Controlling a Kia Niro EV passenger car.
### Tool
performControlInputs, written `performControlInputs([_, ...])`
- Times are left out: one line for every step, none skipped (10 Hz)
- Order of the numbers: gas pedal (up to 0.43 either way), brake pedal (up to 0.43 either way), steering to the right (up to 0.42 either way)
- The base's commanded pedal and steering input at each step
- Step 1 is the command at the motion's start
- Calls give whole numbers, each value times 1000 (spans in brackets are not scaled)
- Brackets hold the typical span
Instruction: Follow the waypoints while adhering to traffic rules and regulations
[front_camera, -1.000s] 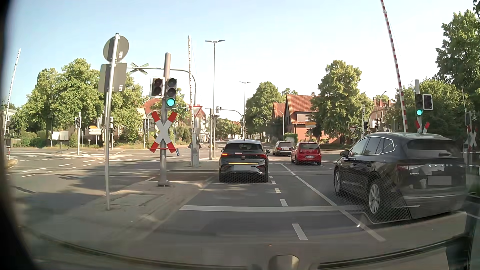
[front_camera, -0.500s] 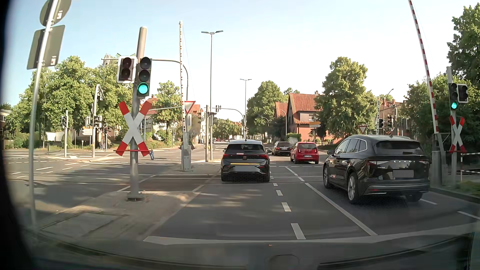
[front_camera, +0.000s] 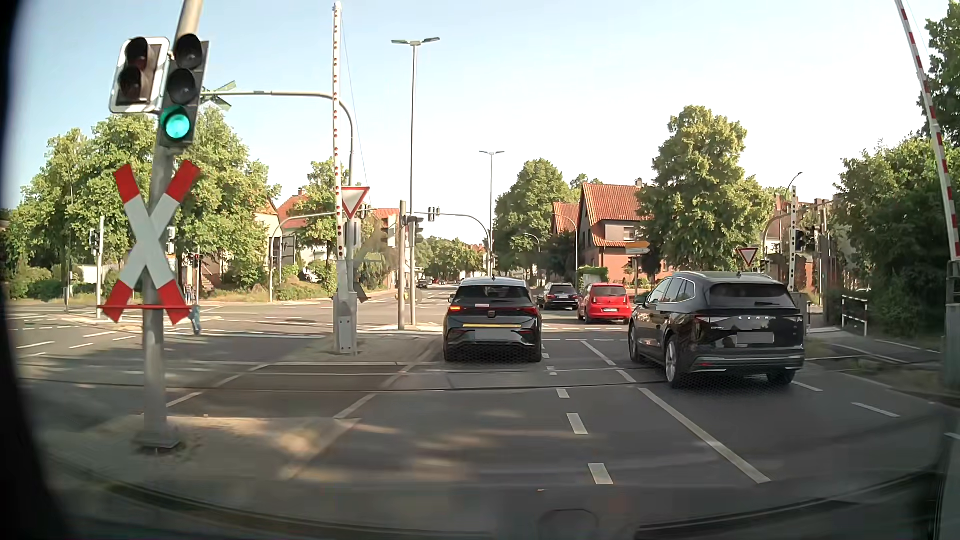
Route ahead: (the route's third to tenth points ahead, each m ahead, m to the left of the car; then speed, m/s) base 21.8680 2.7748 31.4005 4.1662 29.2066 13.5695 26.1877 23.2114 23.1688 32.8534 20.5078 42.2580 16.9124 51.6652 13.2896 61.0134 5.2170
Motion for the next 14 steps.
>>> performControlInputs([110, 6, 0])
performControlInputs([110, 6, 0])
performControlInputs([87, 6, 0])
performControlInputs([79, 6, 0])
performControlInputs([79, 6, 0])
performControlInputs([67, 6, 0])
performControlInputs([59, 6, -2])
performControlInputs([39, 6, -5])
performControlInputs([28, 6, -8])
performControlInputs([28, 6, -9])
performControlInputs([28, 6, -9])
performControlInputs([28, 6, -9])
performControlInputs([20, 6, -10])
performControlInputs([20, 6, -11])
